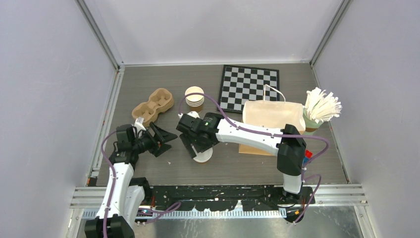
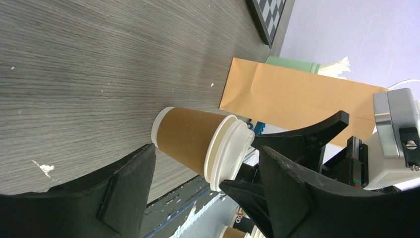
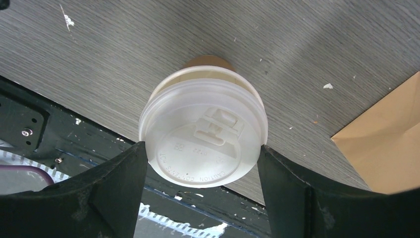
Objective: Pack the takeout coffee
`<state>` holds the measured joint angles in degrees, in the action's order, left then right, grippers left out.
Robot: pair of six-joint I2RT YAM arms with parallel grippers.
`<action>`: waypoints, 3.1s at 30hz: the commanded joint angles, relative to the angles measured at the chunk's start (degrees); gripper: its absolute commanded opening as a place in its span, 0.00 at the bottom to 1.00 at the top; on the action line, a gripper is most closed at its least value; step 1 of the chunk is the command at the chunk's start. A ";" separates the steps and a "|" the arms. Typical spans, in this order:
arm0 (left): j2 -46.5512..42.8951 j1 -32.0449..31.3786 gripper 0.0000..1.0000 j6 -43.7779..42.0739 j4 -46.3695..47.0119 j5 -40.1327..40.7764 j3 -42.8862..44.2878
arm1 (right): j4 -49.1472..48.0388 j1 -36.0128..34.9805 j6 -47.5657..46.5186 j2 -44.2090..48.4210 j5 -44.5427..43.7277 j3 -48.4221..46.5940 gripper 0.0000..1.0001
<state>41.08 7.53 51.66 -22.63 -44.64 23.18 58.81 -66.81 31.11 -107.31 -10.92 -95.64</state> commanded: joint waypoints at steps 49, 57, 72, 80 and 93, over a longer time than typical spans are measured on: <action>2.43 -12.73 0.66 0.24 12.80 0.47 -2.29 | -16.03 10.08 -2.86 15.45 13.14 12.01 0.61; 5.32 -15.33 0.62 0.37 17.55 1.20 -2.87 | -17.74 12.53 -4.71 12.85 16.30 12.08 0.49; 8.30 -18.03 0.54 -1.32 18.55 1.22 -3.41 | -18.29 13.99 -6.69 8.64 17.43 12.59 0.39; 9.89 -19.36 0.54 -1.47 18.75 1.56 -3.19 | -18.30 14.34 -7.35 7.91 17.43 13.67 0.39; 11.96 -21.48 0.54 -2.52 19.21 1.63 -2.47 | -19.31 14.41 -6.79 8.18 17.10 15.36 0.38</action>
<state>52.69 -13.37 50.50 -6.04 -42.85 20.08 41.19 -52.64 24.32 -99.39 6.55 -80.99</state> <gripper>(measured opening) 0.539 0.377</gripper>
